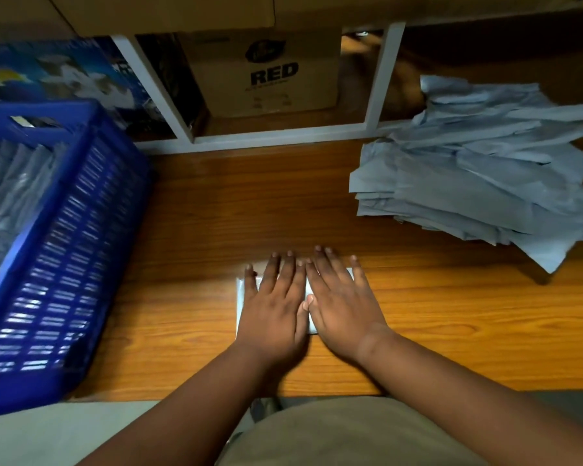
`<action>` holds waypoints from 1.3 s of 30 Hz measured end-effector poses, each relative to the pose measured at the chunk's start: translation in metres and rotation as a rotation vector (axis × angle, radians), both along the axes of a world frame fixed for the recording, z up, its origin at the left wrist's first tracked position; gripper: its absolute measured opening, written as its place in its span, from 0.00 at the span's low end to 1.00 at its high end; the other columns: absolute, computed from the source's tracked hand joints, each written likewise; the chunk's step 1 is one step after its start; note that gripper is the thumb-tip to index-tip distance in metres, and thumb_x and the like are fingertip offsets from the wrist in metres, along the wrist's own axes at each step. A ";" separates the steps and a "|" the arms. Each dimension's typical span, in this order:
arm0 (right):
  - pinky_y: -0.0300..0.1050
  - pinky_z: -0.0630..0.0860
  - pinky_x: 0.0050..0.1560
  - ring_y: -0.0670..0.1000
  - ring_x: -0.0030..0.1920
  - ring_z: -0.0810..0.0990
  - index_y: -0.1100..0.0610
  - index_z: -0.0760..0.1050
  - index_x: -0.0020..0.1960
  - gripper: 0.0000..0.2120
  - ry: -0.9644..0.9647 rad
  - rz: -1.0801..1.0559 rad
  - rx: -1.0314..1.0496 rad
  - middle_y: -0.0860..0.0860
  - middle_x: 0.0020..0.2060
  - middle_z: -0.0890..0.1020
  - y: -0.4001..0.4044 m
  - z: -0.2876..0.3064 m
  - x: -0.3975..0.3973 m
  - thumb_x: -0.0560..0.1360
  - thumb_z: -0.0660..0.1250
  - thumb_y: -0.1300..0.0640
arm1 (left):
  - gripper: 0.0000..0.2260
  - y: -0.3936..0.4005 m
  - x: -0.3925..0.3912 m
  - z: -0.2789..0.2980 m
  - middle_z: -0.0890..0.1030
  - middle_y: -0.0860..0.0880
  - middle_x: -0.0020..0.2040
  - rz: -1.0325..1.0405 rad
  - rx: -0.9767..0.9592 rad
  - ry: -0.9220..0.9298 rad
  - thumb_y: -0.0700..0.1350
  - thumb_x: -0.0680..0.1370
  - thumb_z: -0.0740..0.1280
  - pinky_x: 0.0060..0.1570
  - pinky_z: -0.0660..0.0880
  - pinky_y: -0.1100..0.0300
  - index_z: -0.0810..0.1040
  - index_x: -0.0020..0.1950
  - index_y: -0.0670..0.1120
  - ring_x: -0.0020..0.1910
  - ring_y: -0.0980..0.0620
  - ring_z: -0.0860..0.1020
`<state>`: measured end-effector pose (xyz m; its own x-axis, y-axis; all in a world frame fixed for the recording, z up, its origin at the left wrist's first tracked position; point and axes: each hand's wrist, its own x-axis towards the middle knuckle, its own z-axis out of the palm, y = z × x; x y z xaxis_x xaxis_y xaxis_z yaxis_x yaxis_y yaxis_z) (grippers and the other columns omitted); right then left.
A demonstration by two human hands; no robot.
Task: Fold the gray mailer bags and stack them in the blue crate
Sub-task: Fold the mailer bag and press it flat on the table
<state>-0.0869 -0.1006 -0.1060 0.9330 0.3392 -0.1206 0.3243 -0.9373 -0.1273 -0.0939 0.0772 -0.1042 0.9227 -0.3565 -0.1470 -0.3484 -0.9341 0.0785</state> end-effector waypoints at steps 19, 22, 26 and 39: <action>0.74 0.39 0.79 0.59 0.86 0.40 0.50 0.46 0.88 0.34 0.073 0.028 -0.085 0.56 0.87 0.44 0.001 0.010 0.002 0.85 0.44 0.38 | 0.32 0.016 0.003 -0.005 0.43 0.44 0.87 -0.018 -0.010 0.051 0.60 0.87 0.46 0.82 0.45 0.38 0.45 0.88 0.47 0.86 0.46 0.40; 0.74 0.32 0.77 0.57 0.85 0.34 0.44 0.37 0.87 0.33 0.104 0.056 -0.136 0.53 0.85 0.35 -0.002 0.020 0.006 0.86 0.40 0.35 | 0.32 0.015 0.001 0.007 0.35 0.48 0.85 0.019 0.003 0.082 0.64 0.86 0.42 0.82 0.39 0.39 0.40 0.87 0.52 0.85 0.48 0.35; 0.68 0.32 0.80 0.58 0.85 0.33 0.47 0.37 0.87 0.36 0.160 0.095 -0.144 0.54 0.85 0.35 -0.007 0.028 0.004 0.84 0.35 0.32 | 0.37 0.032 -0.014 0.010 0.49 0.43 0.87 0.043 -0.014 0.038 0.70 0.85 0.48 0.82 0.51 0.42 0.53 0.87 0.49 0.86 0.41 0.51; 0.51 0.76 0.60 0.54 0.62 0.78 0.47 0.77 0.67 0.22 0.281 0.205 -0.074 0.49 0.63 0.78 0.008 0.087 0.060 0.78 0.72 0.39 | 0.10 0.087 0.018 0.083 0.80 0.53 0.56 0.155 -0.110 0.067 0.56 0.80 0.69 0.55 0.74 0.51 0.79 0.57 0.53 0.58 0.47 0.79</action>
